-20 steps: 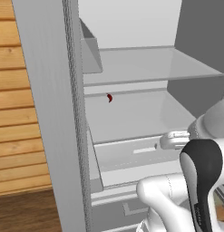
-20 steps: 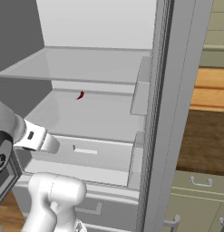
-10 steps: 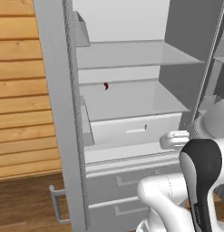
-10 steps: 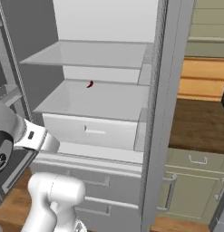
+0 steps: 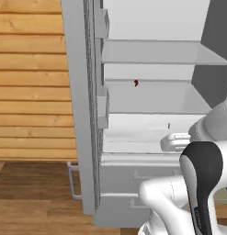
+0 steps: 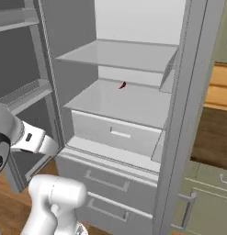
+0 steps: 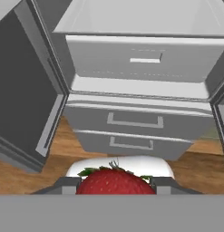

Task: Take the strawberry from the fridge and place it on top of the pancake, located on the dining counter.

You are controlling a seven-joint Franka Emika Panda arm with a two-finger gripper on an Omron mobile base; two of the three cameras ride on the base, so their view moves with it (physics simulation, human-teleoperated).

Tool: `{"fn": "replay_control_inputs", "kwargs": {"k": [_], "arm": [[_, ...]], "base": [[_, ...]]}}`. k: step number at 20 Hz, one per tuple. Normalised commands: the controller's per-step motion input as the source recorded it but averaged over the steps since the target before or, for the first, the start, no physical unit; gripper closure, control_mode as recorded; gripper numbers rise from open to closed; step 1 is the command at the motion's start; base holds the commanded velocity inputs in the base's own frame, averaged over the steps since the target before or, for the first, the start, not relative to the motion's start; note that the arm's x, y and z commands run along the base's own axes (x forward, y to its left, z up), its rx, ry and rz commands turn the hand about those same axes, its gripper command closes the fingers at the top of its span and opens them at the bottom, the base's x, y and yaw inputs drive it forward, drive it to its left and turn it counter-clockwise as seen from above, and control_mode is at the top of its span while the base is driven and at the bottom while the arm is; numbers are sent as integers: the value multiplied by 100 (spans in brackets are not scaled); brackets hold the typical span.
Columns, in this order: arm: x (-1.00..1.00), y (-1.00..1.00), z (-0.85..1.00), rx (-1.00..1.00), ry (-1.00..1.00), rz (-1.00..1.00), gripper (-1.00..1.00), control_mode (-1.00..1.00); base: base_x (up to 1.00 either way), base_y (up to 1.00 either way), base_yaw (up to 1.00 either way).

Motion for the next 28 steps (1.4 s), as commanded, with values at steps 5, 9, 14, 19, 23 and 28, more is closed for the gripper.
{"fn": "replay_control_inputs", "kwargs": {"k": [5, 9, 14, 19, 23, 28], "arm": [[0, 0, 0, 0, 0, 0, 100, 100], [0, 0, 0, 0, 0, 0, 100, 100], [0, 0, 0, 0, 0, 0, 100, 100], [0, 0, 0, 0, 0, 0, 100, 100], [0, 0, 0, 0, 0, 0, 100, 100], [0, 0, 0, 0, 0, 0, 100, 100]], "base": [[-18, -30, 62], [-47, -19, 62], [-68, -13, 61], [-44, -14, 72], [-34, -11, 73], [-58, 2, 70]]}}
